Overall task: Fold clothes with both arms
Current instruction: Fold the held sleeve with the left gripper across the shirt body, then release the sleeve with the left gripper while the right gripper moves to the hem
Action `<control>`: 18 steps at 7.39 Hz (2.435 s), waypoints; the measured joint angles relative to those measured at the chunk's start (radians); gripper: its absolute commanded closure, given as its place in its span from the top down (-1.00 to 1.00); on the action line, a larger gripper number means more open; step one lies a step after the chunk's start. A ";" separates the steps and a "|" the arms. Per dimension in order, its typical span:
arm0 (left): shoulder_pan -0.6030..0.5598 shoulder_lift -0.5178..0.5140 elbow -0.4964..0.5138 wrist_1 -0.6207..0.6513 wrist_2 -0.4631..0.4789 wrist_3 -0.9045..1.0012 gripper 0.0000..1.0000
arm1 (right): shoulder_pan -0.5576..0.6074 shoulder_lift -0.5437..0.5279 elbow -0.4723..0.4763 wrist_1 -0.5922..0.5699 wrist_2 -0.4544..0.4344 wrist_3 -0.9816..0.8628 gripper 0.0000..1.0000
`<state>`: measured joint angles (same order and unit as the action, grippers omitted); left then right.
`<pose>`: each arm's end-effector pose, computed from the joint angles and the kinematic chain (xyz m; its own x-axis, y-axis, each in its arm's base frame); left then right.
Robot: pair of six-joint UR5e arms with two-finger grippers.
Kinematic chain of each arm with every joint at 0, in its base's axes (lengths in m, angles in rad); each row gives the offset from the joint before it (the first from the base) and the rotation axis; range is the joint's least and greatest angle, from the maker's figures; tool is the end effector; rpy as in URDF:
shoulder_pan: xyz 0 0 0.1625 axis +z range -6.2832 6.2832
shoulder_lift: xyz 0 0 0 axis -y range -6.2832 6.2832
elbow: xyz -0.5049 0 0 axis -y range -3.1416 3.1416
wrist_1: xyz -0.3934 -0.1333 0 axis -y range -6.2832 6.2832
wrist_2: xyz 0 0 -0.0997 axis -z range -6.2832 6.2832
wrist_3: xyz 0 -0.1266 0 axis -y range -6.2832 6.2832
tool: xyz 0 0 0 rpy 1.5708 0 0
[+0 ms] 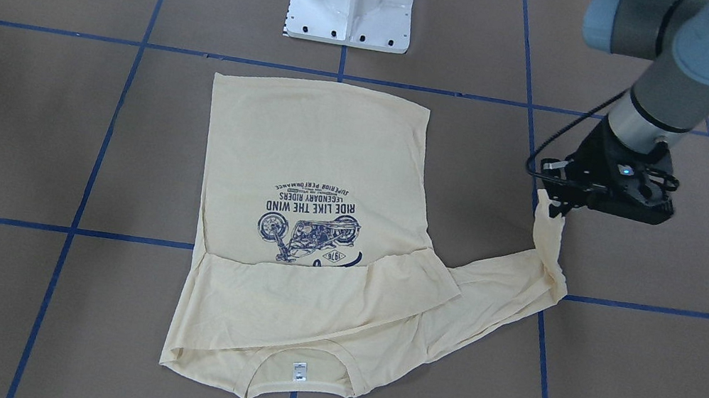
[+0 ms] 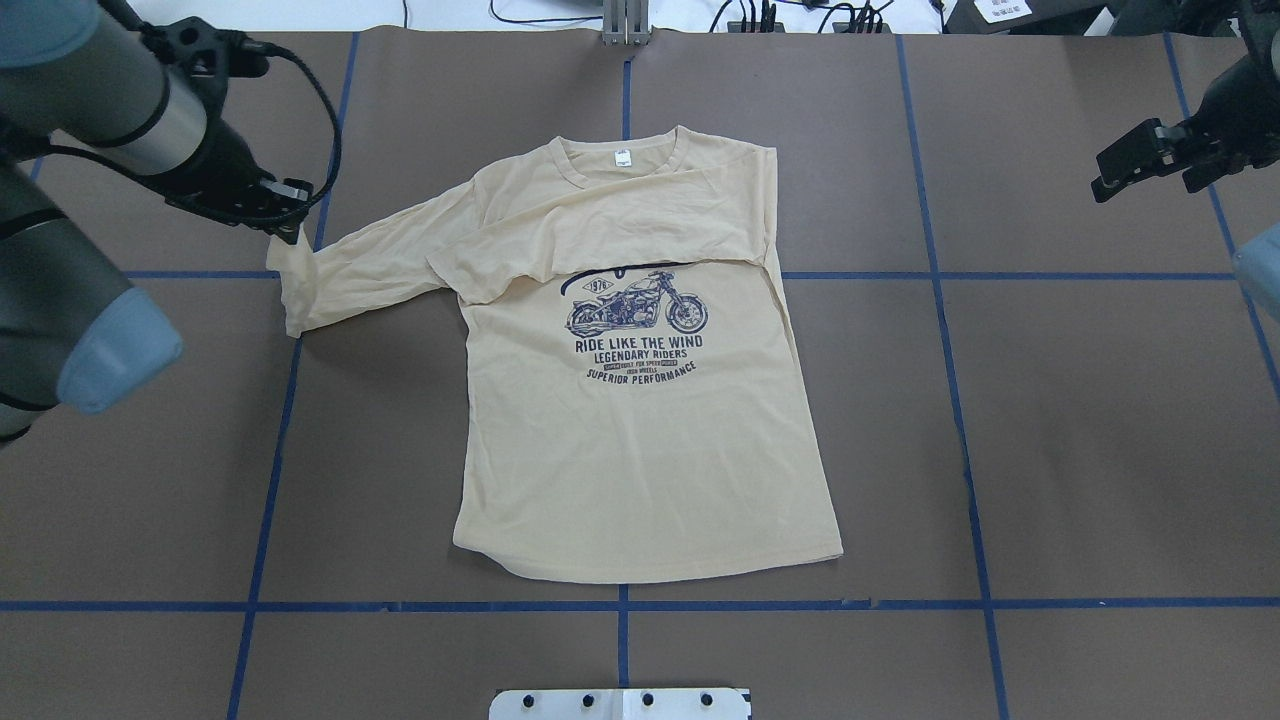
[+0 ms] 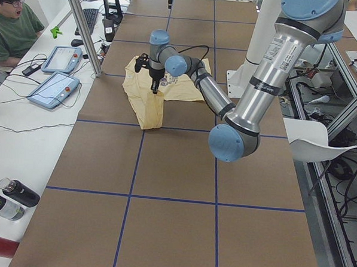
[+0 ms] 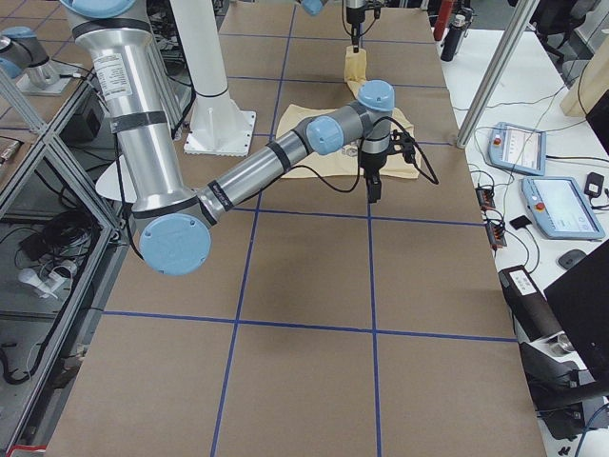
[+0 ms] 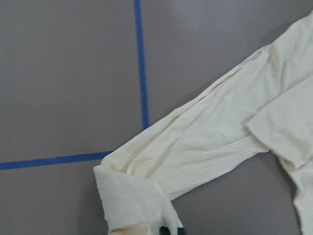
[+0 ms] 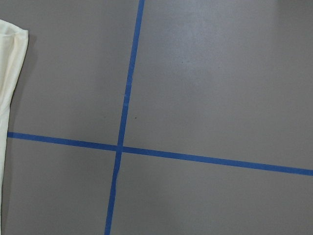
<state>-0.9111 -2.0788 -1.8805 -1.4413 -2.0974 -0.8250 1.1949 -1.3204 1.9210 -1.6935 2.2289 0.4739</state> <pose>0.3502 -0.5651 0.3378 0.6785 0.0824 -0.7300 0.0369 0.9886 0.1458 -0.1625 -0.5640 0.4724 0.7117 -0.1143 0.6931 0.0013 0.9869 0.1614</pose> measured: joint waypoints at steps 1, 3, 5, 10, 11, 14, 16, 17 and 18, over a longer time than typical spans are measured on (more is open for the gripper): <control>0.031 -0.095 0.030 0.060 0.004 -0.063 -1.00 | 0.000 0.001 -0.001 0.000 0.000 0.000 1.00; 0.081 -0.285 0.159 0.096 0.007 -0.178 -1.00 | 0.000 0.002 -0.004 0.000 -0.001 0.000 1.00; 0.110 -0.469 0.356 0.099 0.013 -0.239 -1.00 | 0.000 0.003 -0.004 -0.001 -0.001 0.001 1.00; 0.272 -0.758 0.854 -0.161 0.090 -0.423 -1.00 | -0.001 0.005 -0.005 -0.001 -0.001 0.007 1.00; 0.293 -0.781 0.894 -0.212 0.101 -0.466 -1.00 | -0.002 0.005 -0.005 -0.001 0.000 0.008 1.00; 0.342 -0.834 0.971 -0.356 0.108 -0.585 1.00 | -0.004 0.006 -0.004 -0.001 0.000 0.016 1.00; 0.367 -0.839 0.989 -0.425 0.111 -0.578 1.00 | -0.010 0.011 -0.003 0.000 0.000 0.035 1.00; 0.371 -0.836 0.980 -0.430 0.111 -0.567 1.00 | -0.020 0.013 -0.001 0.000 -0.001 0.055 1.00; 0.372 -0.799 0.924 -0.415 0.109 -0.538 1.00 | -0.042 0.015 0.009 0.002 -0.003 0.103 1.00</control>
<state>-0.5395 -2.8781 -0.9566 -1.8560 -1.9886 -1.3630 1.1531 -1.3050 1.9295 -1.6918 2.2254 0.5774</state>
